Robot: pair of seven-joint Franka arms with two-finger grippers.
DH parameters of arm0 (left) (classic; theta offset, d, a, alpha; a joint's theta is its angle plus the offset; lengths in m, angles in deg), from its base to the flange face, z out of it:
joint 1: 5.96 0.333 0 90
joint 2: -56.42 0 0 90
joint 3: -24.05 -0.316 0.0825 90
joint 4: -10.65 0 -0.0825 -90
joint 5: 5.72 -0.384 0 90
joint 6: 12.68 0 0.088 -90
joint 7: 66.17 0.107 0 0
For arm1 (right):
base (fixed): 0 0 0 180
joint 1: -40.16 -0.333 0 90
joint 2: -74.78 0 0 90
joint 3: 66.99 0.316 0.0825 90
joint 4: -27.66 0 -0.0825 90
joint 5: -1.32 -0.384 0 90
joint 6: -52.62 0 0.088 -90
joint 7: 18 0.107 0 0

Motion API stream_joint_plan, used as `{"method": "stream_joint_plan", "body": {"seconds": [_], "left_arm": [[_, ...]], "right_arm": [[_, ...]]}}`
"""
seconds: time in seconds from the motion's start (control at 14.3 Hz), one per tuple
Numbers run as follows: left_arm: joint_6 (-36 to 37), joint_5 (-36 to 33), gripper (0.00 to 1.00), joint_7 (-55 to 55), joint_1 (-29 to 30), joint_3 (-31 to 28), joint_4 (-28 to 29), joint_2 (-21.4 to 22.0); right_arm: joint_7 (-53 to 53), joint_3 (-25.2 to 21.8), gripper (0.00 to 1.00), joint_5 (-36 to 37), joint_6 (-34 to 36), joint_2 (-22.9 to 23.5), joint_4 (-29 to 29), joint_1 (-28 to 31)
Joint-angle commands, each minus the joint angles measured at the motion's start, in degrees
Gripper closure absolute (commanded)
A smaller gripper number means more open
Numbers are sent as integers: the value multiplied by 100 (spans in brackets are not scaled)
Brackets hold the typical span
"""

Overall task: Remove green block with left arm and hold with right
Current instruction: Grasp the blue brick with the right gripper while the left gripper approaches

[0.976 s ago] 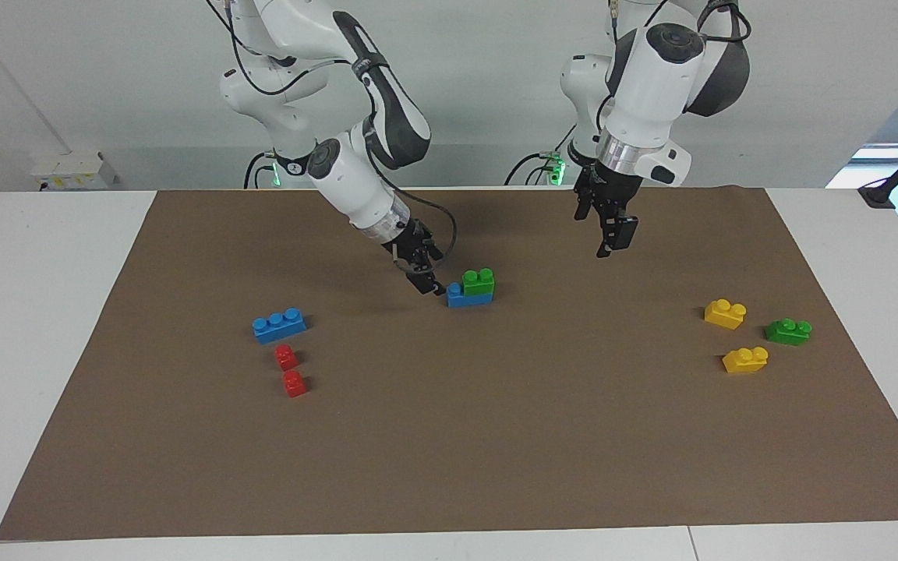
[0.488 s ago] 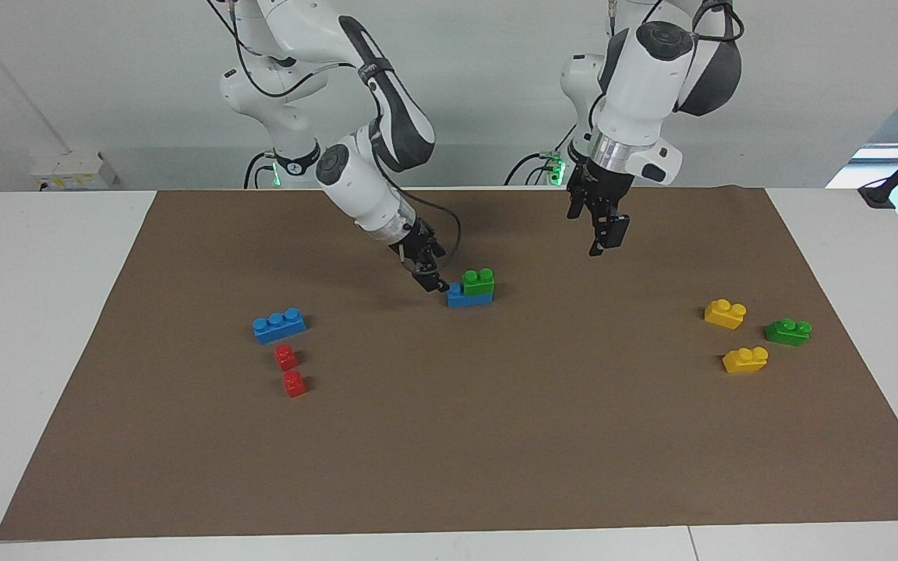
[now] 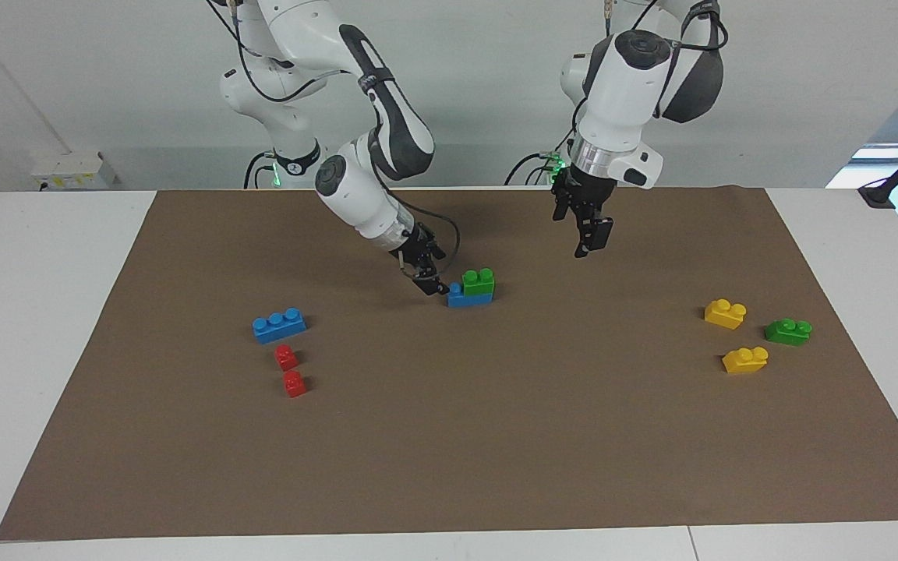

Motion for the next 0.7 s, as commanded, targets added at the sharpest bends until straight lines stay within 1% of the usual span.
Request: {"method": "stream_joint_plan", "body": {"seconds": [0.0, 0.14, 0.28, 0.63], "left_arm": [[-233, 6, 0, -353, -190, -71, 99, -78], [-286, 5, 0, -582, -278, -71, 99, -174], [-330, 6, 0, -732, -375, -71, 99, -254], [-453, -3, 0, -1084, -604, -72, 108, -421]], "right_arm": [[-206, -1, 0, -194, -181, 158, 55, -24], [-215, -1, 0, -220, -269, 272, 125, -59], [-215, -1, 0, -351, -453, 351, 160, -217], [-224, -1, 0, -369, -471, 527, 292, -218]]}}
